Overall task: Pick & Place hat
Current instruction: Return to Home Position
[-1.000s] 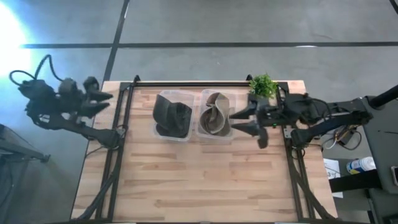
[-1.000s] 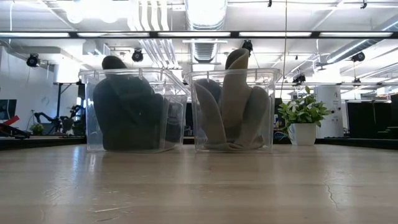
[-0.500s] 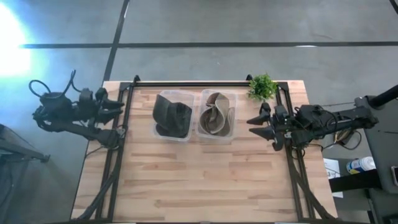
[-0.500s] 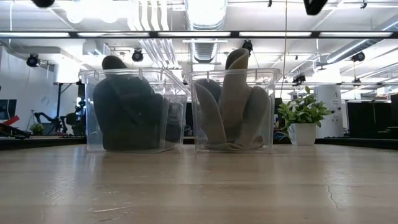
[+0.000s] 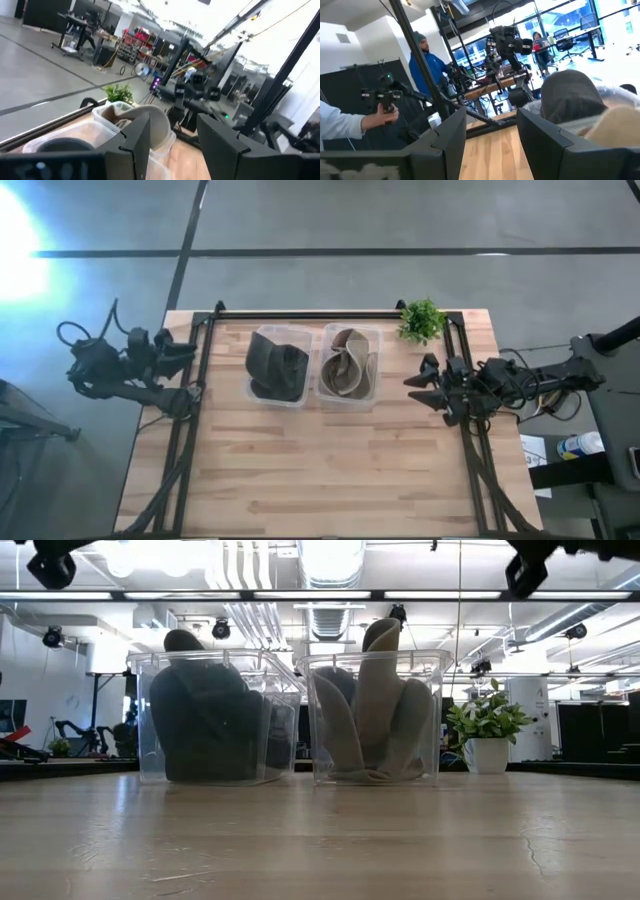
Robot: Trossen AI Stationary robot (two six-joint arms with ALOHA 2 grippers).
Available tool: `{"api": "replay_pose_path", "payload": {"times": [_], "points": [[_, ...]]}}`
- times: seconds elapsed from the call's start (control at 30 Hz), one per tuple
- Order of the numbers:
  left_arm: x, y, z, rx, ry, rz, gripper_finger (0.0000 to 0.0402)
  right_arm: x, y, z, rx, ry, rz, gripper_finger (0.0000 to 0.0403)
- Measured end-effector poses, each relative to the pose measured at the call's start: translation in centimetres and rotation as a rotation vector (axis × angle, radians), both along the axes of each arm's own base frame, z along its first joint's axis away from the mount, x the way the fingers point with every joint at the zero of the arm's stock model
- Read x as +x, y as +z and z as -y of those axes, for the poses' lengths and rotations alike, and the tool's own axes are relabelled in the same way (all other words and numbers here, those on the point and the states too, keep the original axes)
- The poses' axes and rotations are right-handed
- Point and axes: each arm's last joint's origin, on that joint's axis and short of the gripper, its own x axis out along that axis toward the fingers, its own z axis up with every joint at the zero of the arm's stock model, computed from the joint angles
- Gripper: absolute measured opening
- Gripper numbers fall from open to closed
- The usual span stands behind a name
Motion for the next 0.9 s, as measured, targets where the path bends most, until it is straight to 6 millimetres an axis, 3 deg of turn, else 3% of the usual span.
{"api": "replay_pose_path", "payload": {"times": [0.37,0.7,0.9], "points": [[0.7,-3.0,-0.3,-0.049,0.190,-0.059,0.0154,-0.8,-4.4,0.2,0.054,0.000,0.035,0.0171],[0.7,-3.4,-0.4,-0.005,0.206,-0.121,0.0154,-1.3,-7.8,0.4,0.061,-0.054,-0.012,0.0171],[0.4,-2.8,-0.4,-0.013,0.200,-0.100,0.0154,-1.3,-7.5,0.4,0.057,-0.055,0.011,0.0171]]}}
